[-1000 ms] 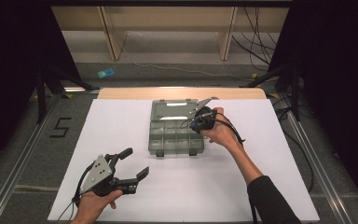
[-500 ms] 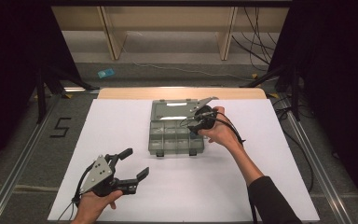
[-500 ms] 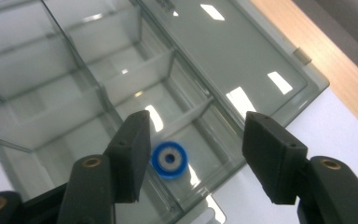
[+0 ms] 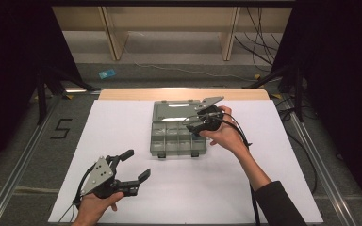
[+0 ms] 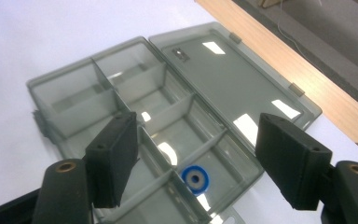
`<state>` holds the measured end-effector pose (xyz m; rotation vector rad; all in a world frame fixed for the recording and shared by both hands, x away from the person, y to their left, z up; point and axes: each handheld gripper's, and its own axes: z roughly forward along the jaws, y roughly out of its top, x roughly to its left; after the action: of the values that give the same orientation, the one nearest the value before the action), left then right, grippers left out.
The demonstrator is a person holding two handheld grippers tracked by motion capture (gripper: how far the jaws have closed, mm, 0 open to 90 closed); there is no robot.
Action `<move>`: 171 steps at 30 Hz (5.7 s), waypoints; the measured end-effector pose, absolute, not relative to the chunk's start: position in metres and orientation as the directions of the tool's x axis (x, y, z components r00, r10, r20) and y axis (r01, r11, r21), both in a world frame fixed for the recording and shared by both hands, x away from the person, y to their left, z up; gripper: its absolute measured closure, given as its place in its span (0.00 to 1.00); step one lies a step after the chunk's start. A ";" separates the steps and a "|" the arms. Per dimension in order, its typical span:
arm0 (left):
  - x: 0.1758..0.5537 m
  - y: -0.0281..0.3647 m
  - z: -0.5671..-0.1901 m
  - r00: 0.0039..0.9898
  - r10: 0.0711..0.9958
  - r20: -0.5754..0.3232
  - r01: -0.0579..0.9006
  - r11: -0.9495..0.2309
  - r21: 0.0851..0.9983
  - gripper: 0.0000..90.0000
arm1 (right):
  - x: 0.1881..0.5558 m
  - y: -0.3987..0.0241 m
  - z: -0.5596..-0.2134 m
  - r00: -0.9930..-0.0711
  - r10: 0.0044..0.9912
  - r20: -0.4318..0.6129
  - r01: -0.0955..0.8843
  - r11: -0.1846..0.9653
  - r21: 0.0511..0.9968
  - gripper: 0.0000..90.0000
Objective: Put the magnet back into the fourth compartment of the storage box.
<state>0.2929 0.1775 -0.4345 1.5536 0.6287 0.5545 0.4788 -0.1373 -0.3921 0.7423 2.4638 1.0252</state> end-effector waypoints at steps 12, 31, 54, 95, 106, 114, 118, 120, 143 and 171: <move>0.292 0.178 -0.434 0.731 0.683 -0.017 0.067 -0.046 0.997 0.19 | 0.460 -0.140 -0.385 -0.806 0.580 -0.114 0.303 0.572 0.763 0.33; 0.292 0.178 -0.434 0.730 0.684 -0.016 0.065 -0.047 0.997 0.19 | 0.431 -0.144 -0.378 -0.814 0.574 -0.085 0.267 0.501 0.823 0.31; 0.293 0.177 -0.434 0.732 0.681 -0.013 0.062 -0.048 0.997 0.19 | 0.411 -0.153 -0.388 -0.806 0.591 -0.039 0.280 0.438 0.854 0.28; 0.293 0.177 -0.434 0.734 0.679 -0.012 0.063 -0.050 0.997 0.19 | 0.370 -0.185 -0.401 -0.795 0.606 0.007 0.253 0.322 0.912 0.25; 0.293 0.177 -0.435 0.735 0.678 -0.014 0.066 -0.051 0.997 0.19 | 0.361 -0.192 -0.406 -0.793 0.609 0.024 0.262 0.305 0.916 0.24; 0.293 0.177 -0.435 0.736 0.677 -0.012 0.066 -0.054 0.996 0.18 | 0.356 -0.199 -0.411 -0.784 0.620 0.040 0.271 0.283 0.920 0.23; 0.294 0.176 -0.435 0.735 0.678 -0.017 0.070 -0.052 0.996 0.18 | 0.354 -0.203 -0.412 -0.779 0.626 0.038 0.270 0.280 0.921 0.23; 0.294 0.176 -0.435 0.735 0.678 -0.016 0.070 -0.052 0.996 0.18 | 0.353 -0.204 -0.412 -0.777 0.629 0.029 0.258 0.276 0.926 0.23; 0.292 0.176 -0.435 0.738 0.675 -0.014 0.070 -0.056 0.996 0.18 | 0.336 -0.216 -0.416 -0.758 0.651 0.033 0.270 0.268 0.925 0.21; 0.293 0.174 -0.436 0.741 0.672 -0.015 0.073 -0.058 0.996 0.18 | 0.311 -0.226 -0.423 -0.739 0.672 0.039 0.270 0.243 0.932 0.19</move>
<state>0.2926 0.1744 -0.4360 1.5741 0.6198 0.5434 0.3109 -0.2264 -0.4229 0.8652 2.1519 1.4988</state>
